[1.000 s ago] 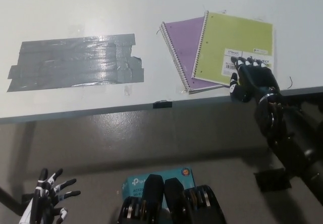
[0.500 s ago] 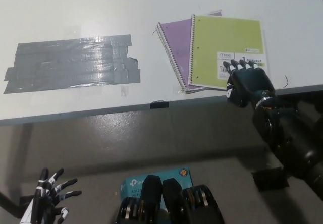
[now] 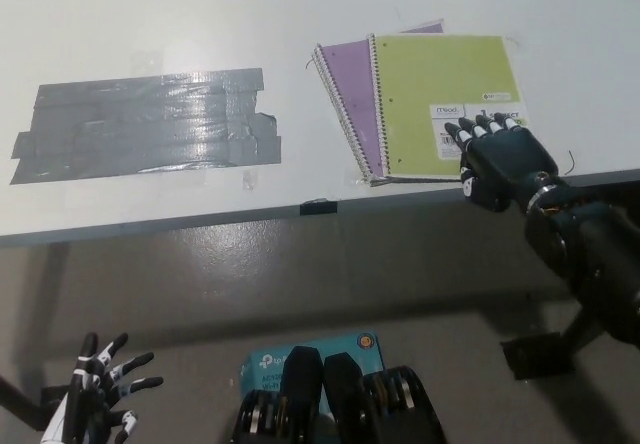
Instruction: The robot uses its right hand to align two notebooks stacked together until they are fully overlapped
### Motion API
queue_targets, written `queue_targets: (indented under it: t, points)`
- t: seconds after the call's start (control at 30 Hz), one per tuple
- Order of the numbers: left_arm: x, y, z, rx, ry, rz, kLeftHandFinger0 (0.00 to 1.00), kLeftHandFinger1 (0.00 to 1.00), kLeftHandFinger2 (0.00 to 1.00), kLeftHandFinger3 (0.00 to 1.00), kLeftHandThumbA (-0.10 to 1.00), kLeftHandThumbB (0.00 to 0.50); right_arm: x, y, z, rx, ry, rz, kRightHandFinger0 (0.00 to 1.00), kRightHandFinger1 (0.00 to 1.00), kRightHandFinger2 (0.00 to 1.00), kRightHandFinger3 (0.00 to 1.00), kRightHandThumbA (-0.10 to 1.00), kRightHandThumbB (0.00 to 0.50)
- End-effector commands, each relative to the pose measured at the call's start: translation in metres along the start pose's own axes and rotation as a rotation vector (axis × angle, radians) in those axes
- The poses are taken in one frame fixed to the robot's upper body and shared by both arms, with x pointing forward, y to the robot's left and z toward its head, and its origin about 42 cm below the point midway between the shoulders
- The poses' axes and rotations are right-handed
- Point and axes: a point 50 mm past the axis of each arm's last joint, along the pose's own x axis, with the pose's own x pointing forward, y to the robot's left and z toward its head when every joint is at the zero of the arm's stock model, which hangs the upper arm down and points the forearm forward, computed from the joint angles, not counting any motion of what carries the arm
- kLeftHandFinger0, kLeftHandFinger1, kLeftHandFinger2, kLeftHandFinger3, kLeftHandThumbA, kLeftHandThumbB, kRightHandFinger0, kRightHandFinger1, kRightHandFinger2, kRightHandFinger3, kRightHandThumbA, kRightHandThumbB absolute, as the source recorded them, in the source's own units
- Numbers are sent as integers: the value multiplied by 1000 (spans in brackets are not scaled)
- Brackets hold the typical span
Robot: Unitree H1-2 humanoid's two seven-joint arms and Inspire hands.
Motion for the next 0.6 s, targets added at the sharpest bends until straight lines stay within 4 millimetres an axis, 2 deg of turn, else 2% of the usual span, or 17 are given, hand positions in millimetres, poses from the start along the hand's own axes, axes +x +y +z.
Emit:
queue_targets:
  t: [0.0, 0.23, 0.33, 0.4, 0.57]
  points:
    - [3, 1, 14, 18, -67, -28, 605, 681, 822, 1000, 1000, 500, -2, 7, -15, -116, -31, 122, 1000, 1000, 1000, 1000, 1000, 384]
    - [4, -3, 12, 15, -63, -29, 624, 671, 821, 1000, 1000, 500, 0, 3, -6, -163, -80, 99, 1000, 1000, 1000, 1000, 1000, 388]
    - [6, -4, 12, 19, -63, -28, 582, 652, 804, 1000, 1000, 500, 4, 1, 3, -201, -104, 92, 1000, 1000, 1000, 1000, 1000, 411]
    - [8, -4, 12, 24, -70, -37, 564, 642, 796, 1000, 1000, 500, 7, -7, 11, -185, -133, 70, 1000, 1000, 1000, 1000, 1000, 380]
    - [7, -8, 16, 24, -76, -41, 583, 660, 811, 1000, 1000, 500, 13, -21, 18, -212, -155, 53, 1000, 1000, 1000, 1000, 1000, 362]
